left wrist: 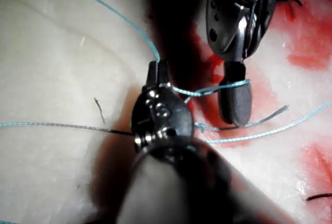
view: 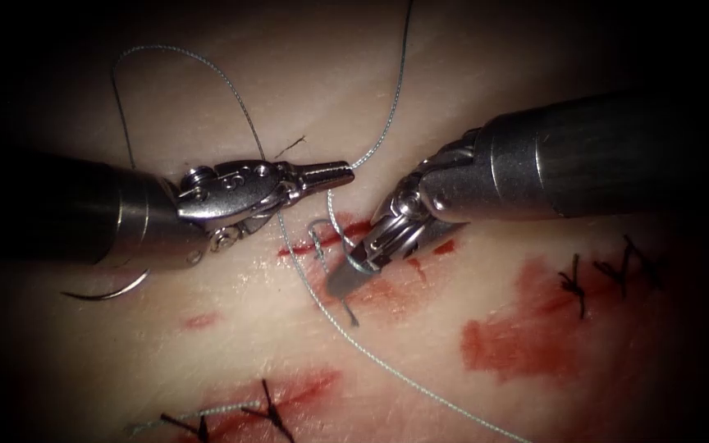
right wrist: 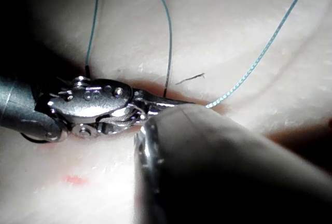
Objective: Wound Closure
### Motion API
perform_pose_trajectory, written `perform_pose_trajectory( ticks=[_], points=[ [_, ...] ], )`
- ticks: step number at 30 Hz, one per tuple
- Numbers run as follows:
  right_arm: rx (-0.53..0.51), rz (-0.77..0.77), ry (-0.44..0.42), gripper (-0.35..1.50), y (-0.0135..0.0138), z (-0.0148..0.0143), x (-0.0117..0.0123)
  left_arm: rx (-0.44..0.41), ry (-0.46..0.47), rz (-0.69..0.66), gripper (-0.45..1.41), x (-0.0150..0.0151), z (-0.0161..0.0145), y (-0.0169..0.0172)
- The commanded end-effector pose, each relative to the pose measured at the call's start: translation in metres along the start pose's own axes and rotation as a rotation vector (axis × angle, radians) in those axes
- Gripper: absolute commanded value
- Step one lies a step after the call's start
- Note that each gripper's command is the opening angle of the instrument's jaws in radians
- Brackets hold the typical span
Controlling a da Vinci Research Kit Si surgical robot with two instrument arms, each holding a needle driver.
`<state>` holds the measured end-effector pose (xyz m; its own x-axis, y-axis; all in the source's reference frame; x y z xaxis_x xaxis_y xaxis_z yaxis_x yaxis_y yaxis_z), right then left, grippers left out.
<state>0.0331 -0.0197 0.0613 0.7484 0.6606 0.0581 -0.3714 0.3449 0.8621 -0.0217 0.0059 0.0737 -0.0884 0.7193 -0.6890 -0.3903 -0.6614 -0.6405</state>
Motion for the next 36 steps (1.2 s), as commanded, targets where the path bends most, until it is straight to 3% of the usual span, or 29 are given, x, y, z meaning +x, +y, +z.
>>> perform_pose_trajectory(
  ticks=[1, 13, 19, 24, 25, 26, 27, 36],
  points=[
    [0.000, -0.002, 0.000, 0.26, 0.0001, 0.0010, 0.0005, -0.001, 0.000, 0.000, -0.45, -0.0005, 0.0006, 0.0001],
    [-0.016, -0.012, 0.001, 0.22, 0.0008, 0.0025, -0.0001, 0.000, 0.000, -0.001, -0.45, -0.0005, 0.0007, 0.0002],
    [-0.026, -0.014, -0.001, 0.41, 0.0010, 0.0029, -0.0003, 0.000, 0.000, -0.001, -0.45, -0.0005, 0.0007, 0.0003],
    [-0.030, -0.016, -0.001, 0.37, 0.0011, 0.0033, -0.0005, 0.001, 0.000, -0.001, -0.45, -0.0005, 0.0007, 0.0004],
    [-0.033, -0.016, -0.002, 0.24, 0.0011, 0.0033, -0.0005, 0.001, 0.000, -0.001, -0.45, -0.0005, 0.0007, 0.0004],
    [-0.034, -0.018, 0.000, -0.20, 0.0011, 0.0034, -0.0006, 0.001, 0.000, -0.001, -0.45, -0.0005, 0.0007, 0.0004],
    [-0.035, -0.018, 0.000, -0.35, 0.0011, 0.0034, -0.0007, 0.001, 0.000, -0.001, -0.45, -0.0005, 0.0007, 0.0005],
    [-0.054, -0.013, -0.013, -0.35, 0.0012, 0.0029, -0.0005, 0.000, 0.000, -0.002, -0.45, -0.0004, 0.0005, 0.0007]
  ],
)
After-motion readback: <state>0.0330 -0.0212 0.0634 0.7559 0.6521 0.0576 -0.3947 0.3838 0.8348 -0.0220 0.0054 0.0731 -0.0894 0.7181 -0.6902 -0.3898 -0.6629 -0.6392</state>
